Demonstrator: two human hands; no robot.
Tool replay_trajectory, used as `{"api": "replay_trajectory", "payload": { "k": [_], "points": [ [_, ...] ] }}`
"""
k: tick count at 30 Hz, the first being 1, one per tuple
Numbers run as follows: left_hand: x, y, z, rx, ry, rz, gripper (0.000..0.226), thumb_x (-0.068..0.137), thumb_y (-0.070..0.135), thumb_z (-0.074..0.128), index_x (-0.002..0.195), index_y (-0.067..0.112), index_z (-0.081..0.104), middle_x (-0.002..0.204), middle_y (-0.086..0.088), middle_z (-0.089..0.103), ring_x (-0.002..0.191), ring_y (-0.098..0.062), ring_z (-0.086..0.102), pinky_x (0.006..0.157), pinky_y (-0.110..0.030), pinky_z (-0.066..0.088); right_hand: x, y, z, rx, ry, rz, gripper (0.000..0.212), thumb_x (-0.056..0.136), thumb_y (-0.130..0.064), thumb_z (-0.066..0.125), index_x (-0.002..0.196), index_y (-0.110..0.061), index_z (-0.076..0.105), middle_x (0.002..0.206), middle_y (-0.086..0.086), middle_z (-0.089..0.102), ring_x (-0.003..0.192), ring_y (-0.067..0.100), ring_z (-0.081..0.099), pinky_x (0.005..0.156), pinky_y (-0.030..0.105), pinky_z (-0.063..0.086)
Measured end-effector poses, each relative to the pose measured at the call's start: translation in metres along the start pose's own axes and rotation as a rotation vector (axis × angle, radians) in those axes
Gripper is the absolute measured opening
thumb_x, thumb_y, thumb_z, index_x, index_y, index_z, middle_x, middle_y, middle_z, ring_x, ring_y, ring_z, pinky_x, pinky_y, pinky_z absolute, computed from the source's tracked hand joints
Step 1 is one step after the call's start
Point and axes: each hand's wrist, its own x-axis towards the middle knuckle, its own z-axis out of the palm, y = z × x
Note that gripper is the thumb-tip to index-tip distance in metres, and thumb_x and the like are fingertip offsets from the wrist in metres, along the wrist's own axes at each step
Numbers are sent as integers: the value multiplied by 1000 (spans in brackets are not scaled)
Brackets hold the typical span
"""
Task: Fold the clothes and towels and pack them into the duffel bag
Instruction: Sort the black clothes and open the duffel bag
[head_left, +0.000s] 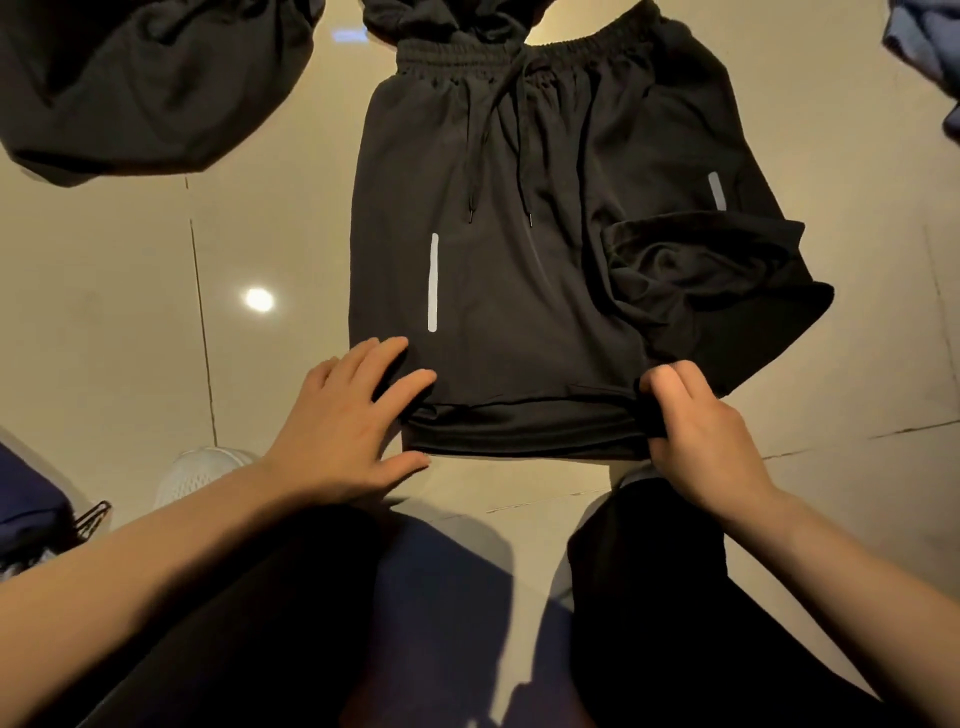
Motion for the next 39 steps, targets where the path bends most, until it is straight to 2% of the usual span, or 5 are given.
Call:
{"api": "replay_trajectory", "payload": {
  "k": [8,17,22,30,39],
  "points": [
    [18,27,4,-67,66,-225,52,81,44,64,125,18,50,136,-8,49,133,-36,39,96,-56,40,3,2,5,231,57,202,55,78,4,66,125,-11,43,124,11,41,96,30,54,73,29,37],
    [-11,-3,-15,179,300,193,37,73,14,51,108,10,58,116,-12,57,103,-33,48,76,-42,36,-4,8,4,156,28,72,61,73,3,70,127,-13,45,128,10,42,83,29,56,68,30,37],
    [-18,-4,13,268,149,308,33,84,15,41,110,5,58,110,-18,62,96,-37,60,81,-48,45,-4,10,13,135,-13,87,65,75,3,67,133,-13,43,127,12,49,105,34,56,77,36,43],
    [-18,-17,9,258,135,206,59,77,20,53,135,11,53,131,-15,55,101,-32,56,80,-48,45,-4,-4,8,13,33,-70,50,62,4,75,107,-8,60,98,14,58,78,41,58,65,36,42],
    [-5,-77,-47,308,-96,-128,73,56,35,86,123,13,66,129,-19,58,123,-42,46,93,-70,31,15,-61,-4,183,35,-401,32,91,-48,43,94,-20,59,81,-3,58,70,20,59,61,30,46]
  ]
}}
